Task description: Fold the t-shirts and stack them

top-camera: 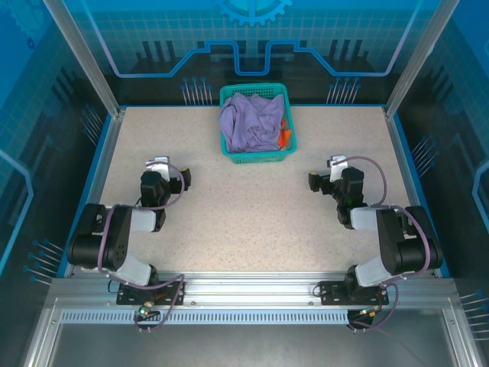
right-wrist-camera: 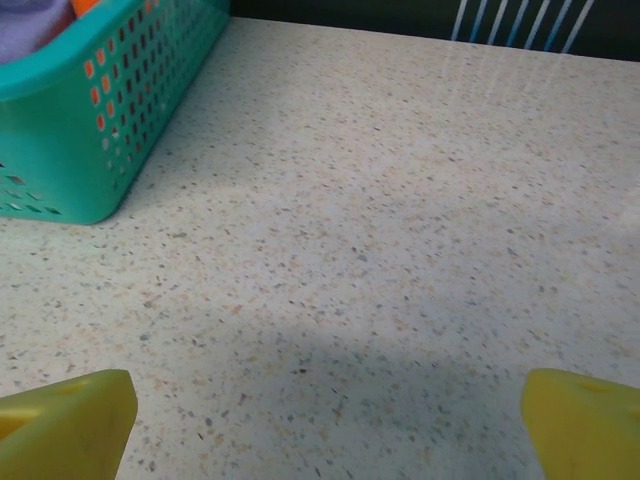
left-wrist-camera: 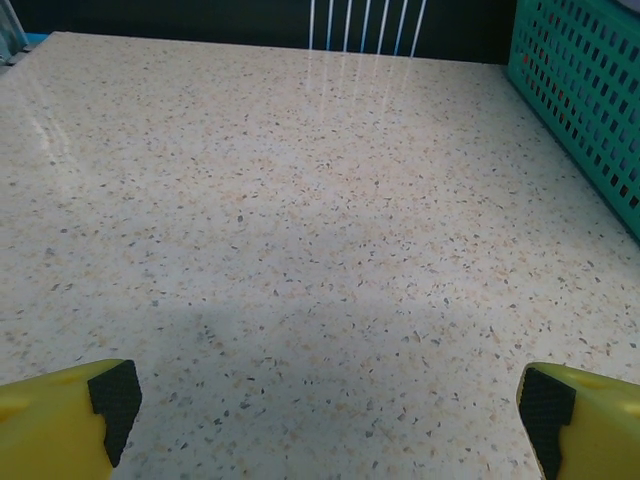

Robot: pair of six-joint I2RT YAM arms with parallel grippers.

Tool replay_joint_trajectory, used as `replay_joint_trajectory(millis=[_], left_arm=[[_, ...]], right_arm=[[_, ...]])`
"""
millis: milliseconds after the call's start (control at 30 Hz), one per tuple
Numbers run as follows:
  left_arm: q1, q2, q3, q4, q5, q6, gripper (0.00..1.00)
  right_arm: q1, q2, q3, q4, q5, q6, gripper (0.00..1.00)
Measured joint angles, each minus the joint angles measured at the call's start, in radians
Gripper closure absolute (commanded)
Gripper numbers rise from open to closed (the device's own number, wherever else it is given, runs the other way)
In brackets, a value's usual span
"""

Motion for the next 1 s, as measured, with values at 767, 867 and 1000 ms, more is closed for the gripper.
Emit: replay_joint_trajectory(millis=[767, 867, 1000], left_arm=[[-0.143, -0.509, 0.455, -0.707, -0.154, -0.621, 0.01], [-0.145, -0.396, 0.544, -0.793, -0.041, -0.636, 0.01], [-0.163, -0.182, 0.729, -0.927, 0.119, -0.637, 0.01]], right_arm=[[-0.028, -0.900, 0.220, -1.052, 0.026, 0.502, 0.06], [-0.019, -0.786, 0.272, -1.079, -0.059, 0.551, 0.13], [0.119, -0.591, 0.339, -1.096, -0.072, 0.581, 0.13]])
